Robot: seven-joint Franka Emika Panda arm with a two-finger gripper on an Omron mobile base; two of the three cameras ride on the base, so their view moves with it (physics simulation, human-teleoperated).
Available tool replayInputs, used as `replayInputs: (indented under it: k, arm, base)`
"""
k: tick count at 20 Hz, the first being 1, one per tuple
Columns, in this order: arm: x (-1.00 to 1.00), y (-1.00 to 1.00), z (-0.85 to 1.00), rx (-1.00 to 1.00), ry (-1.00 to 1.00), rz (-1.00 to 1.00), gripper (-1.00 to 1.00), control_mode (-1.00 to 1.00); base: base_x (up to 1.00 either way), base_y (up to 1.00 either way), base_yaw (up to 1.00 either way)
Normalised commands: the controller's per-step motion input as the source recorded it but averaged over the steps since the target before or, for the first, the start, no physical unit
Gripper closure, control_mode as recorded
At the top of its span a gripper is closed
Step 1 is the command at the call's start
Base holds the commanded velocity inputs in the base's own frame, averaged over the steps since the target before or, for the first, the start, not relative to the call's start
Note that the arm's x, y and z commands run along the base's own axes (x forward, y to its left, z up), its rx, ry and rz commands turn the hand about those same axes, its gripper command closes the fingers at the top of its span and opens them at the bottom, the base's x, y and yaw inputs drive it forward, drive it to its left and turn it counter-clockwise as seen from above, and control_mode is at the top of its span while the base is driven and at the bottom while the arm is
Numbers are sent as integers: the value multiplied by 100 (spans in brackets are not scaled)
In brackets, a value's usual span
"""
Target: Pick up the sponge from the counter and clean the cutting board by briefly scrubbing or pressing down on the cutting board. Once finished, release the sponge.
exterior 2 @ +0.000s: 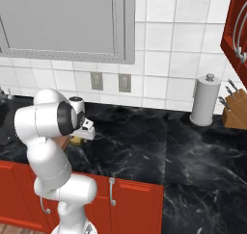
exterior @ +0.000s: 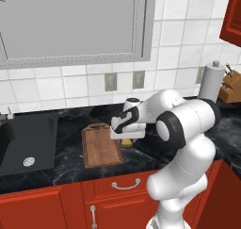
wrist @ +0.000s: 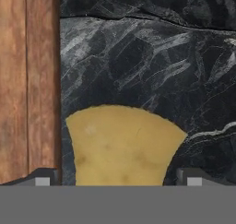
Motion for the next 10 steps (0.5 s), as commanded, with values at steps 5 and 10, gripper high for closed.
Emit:
replayInputs:
  k: [5, 10]
  arm:
    - [2, 1, -19, 0, 0, 0, 100, -100]
    - [0, 0, -6, 0, 1, 0, 100, -100]
  base:
    - [0, 0, 0]
    - [0, 0, 0]
